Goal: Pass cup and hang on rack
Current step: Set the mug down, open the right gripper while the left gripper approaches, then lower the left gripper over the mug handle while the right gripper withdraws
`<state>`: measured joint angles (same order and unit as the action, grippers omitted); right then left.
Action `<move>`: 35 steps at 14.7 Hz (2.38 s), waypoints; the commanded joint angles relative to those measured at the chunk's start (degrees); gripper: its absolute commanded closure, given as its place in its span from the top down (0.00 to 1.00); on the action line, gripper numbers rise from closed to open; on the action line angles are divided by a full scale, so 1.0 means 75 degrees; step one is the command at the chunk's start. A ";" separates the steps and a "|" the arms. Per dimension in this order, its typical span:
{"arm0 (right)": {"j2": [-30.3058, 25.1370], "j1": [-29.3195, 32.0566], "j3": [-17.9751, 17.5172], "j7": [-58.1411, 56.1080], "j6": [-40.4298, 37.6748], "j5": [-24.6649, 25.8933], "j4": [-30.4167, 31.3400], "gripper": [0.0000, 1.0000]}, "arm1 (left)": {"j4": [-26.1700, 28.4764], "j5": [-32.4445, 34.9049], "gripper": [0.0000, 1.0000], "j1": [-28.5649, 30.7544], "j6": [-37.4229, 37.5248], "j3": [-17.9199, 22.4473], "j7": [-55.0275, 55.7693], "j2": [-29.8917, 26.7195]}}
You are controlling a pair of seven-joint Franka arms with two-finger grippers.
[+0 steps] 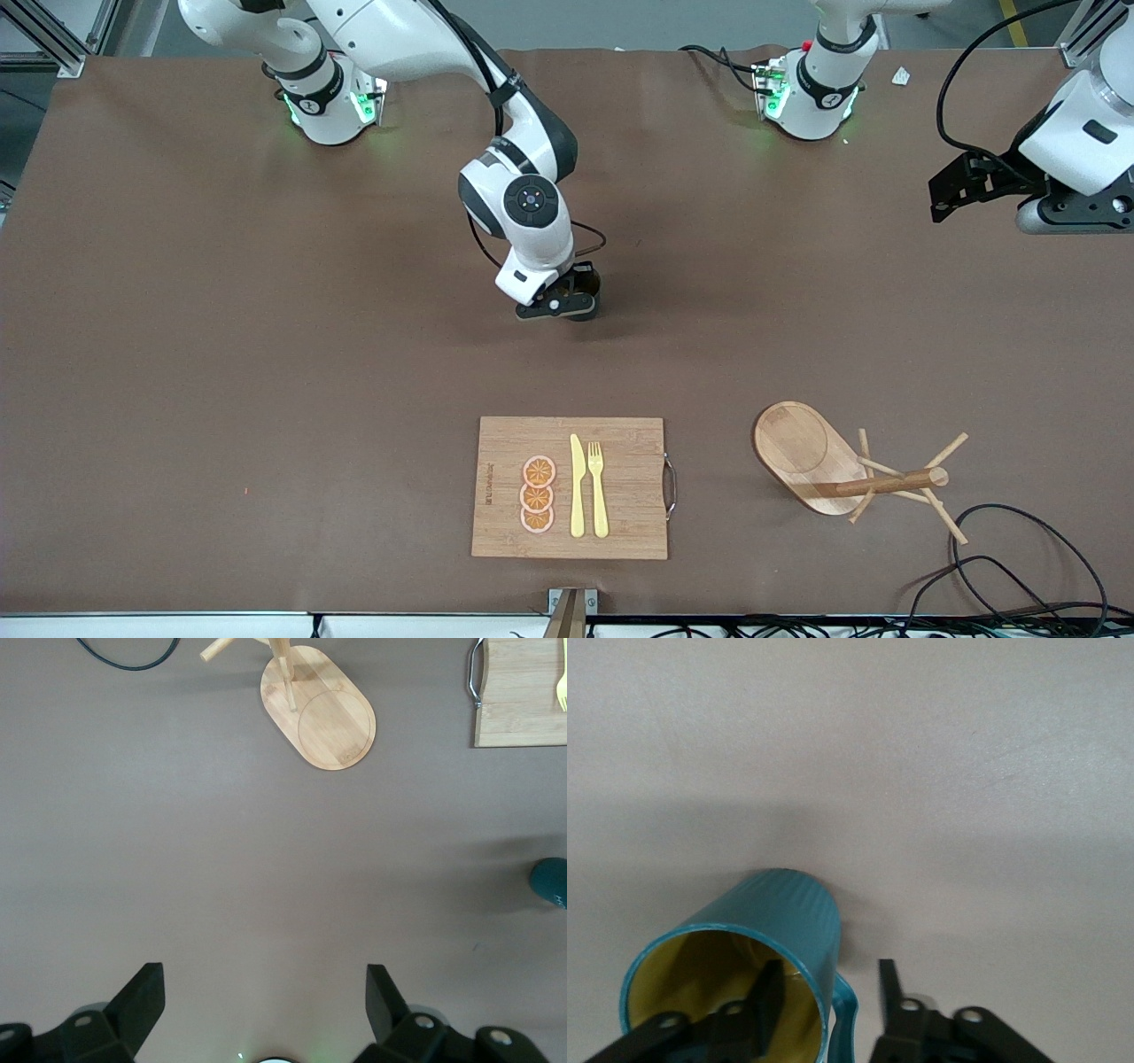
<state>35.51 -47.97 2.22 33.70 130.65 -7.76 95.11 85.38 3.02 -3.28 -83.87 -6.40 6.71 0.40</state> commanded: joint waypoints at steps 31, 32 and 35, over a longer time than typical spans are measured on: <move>-0.2941 0.6748 0.0067 -0.6602 -0.5186 0.0717 -0.0833 1.00 | -0.0356 0.1727 1.00 -0.3615 -0.1883 -0.2147 0.9414 0.3553; -0.2941 0.6724 0.0032 -0.6567 -0.5221 0.0985 -0.0903 1.00 | -0.0508 0.2008 1.00 -0.3872 -0.1895 -0.2147 0.9707 0.3823; -0.2883 0.6619 0.0009 -0.6555 -0.5385 0.1304 -0.1243 1.00 | -0.0814 0.2560 1.00 -0.4576 -0.2350 -0.2088 1.0819 0.4562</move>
<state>14.57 1.72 3.02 -15.85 91.54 0.18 87.01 83.15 19.03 -34.45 -100.45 -22.51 82.95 30.23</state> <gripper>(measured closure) 0.000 0.000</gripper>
